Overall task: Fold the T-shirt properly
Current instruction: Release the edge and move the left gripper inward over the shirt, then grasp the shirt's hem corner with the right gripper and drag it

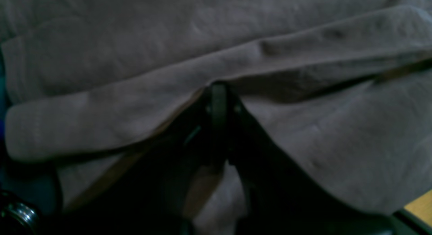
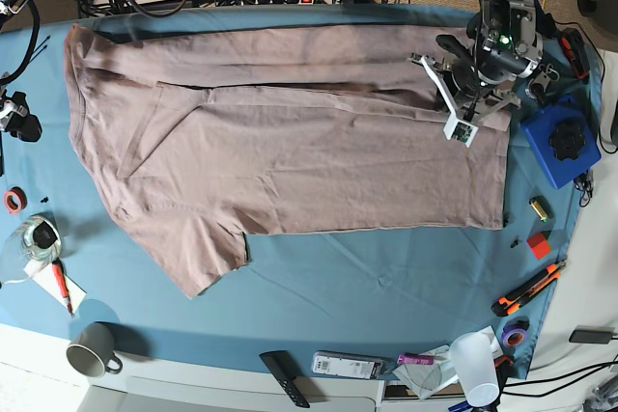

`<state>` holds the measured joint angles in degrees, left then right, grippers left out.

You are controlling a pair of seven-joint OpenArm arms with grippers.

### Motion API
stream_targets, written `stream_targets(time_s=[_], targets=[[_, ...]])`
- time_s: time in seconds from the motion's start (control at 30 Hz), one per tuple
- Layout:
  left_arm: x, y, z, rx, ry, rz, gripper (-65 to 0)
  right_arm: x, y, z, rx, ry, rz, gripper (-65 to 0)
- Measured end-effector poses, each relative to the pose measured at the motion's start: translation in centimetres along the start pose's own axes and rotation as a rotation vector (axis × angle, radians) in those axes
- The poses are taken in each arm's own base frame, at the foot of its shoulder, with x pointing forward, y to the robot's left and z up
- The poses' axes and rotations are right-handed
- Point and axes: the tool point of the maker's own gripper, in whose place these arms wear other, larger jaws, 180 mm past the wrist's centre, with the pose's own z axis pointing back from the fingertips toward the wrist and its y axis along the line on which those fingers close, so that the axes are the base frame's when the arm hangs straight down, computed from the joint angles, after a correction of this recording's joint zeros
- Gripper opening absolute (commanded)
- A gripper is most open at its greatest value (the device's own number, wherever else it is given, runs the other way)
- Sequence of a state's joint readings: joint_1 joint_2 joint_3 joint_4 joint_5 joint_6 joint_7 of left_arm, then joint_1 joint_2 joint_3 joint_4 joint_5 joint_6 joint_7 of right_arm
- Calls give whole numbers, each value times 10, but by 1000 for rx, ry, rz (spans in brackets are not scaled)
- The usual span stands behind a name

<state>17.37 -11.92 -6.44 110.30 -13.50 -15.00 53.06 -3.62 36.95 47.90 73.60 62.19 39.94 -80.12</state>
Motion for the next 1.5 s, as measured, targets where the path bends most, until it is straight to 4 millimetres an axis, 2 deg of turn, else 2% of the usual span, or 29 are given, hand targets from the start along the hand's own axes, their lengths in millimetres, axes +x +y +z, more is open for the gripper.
stream_targets(time_s=[0.13, 0.33, 0.47, 0.63, 0.7, 0.73, 0.8, 0.9, 1.03, 1.2, 1.4, 1.5], targets=[[14, 3, -1, 6, -39, -5, -650, 0, 0, 0, -1, 0, 0, -465], [9, 5, -9, 1, -37, 11, -650, 1, 0, 0, 0, -4, 0, -465], [14, 12, -10, 29, -40, 36, -650, 12, 1, 0, 3, -64, 0, -465], [46, 15, -2, 42, -121, 8, -650, 34, 8, 3, 42, -178, -8, -465], [50, 15, -1, 42, -132, 5, -650, 40, 10, 3, 49, -199, -8, -465], [51, 16, -2, 44, -132, 4, -625, 43, 9, 3, 42, -202, -3, -465], [52, 17, -1, 47, -134, 2, -534, 50, 4, 1, 3, -197, 17, -465], [55, 17, -1, 46, -140, 2, -494, 67, 7, -5, -16, -214, 51, -461], [53, 17, 0, 48, -126, 0, -494, 89, 23, -27, -25, -195, 138, -364], [61, 13, 11, 50, -136, -21, -494, 103, 53, -71, -14, -123, 287, -362], [57, 8, 20, 47, -142, -29, -494, 94, 62, -116, -39, 21, 321, -362], [56, 5, 25, 45, -149, -34, -494, 79, 60, -135, -27, 104, 297, -362]])
